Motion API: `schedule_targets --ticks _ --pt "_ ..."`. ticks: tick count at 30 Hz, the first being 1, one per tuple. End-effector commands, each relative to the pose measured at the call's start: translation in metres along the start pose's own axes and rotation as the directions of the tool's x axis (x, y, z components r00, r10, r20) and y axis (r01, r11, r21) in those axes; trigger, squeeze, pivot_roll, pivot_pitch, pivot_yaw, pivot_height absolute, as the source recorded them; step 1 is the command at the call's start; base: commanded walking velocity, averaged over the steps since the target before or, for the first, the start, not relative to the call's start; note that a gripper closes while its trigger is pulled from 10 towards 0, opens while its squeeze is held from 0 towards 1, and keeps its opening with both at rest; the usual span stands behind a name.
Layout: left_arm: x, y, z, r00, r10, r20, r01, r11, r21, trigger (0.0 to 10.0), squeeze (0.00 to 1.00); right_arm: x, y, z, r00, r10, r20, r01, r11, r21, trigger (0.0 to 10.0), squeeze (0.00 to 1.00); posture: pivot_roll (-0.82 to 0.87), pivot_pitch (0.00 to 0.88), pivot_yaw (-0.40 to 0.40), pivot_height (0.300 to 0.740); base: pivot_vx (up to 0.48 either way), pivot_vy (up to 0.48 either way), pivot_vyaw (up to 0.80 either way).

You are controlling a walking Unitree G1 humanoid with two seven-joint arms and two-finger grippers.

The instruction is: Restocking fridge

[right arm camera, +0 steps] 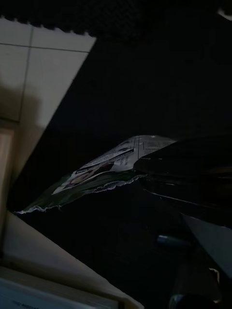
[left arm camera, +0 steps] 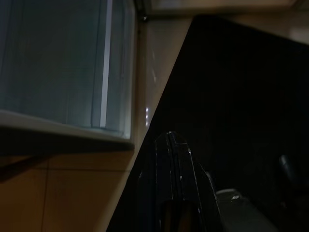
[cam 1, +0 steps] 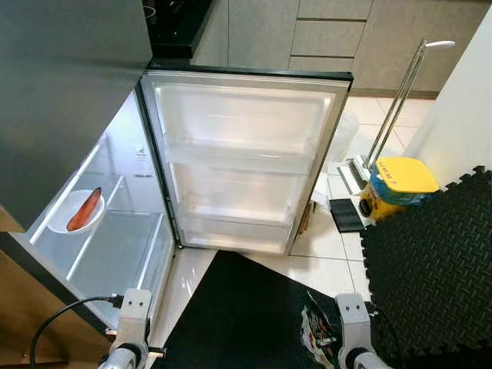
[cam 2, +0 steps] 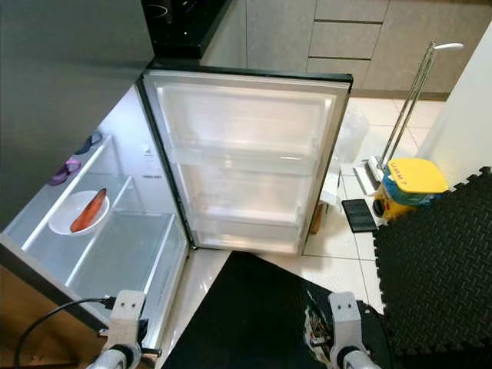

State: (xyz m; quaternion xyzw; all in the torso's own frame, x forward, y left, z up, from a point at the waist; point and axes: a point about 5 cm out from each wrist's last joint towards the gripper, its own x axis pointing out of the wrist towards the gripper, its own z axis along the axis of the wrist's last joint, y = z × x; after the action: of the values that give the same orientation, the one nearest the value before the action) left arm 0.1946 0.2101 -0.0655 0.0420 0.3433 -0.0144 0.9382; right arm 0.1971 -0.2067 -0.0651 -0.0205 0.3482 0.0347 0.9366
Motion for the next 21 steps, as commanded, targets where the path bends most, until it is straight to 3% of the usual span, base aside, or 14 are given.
schedule_targets --ticks 1,10,17,21 --pt "-0.004 -0.001 -0.012 0.999 -0.008 -0.051 0.008 1.000 0.007 10.0 0.00 0.000 0.000 0.001 1.000 -0.011 0.007 0.011 1.000 0.020 10.0 0.00 -0.13 0.078 0.024 0.740 0.000 0.000 0.00" --pt "-0.007 0.023 -0.011 0.998 0.034 -0.057 -0.035 0.999 -0.020 10.0 0.00 0.002 0.002 0.001 1.000 -0.009 -0.021 0.009 1.000 0.010 10.0 0.00 -0.14 0.053 0.010 0.740 0.000 0.000 0.00" --pt "-0.009 0.027 -0.012 0.997 0.034 -0.065 -0.035 0.999 -0.015 10.0 0.00 0.003 0.001 0.003 1.000 -0.013 -0.026 0.013 1.000 -0.009 10.0 0.00 -0.15 0.044 0.021 0.740 0.000 0.000 0.00" --pt "-0.004 0.016 -0.006 0.999 0.012 -0.049 -0.012 1.000 -0.013 10.0 0.00 0.003 -0.001 0.003 0.999 -0.022 -0.027 0.022 1.000 -0.009 10.0 0.00 -0.15 0.047 0.018 0.740 0.000 0.000 0.00"
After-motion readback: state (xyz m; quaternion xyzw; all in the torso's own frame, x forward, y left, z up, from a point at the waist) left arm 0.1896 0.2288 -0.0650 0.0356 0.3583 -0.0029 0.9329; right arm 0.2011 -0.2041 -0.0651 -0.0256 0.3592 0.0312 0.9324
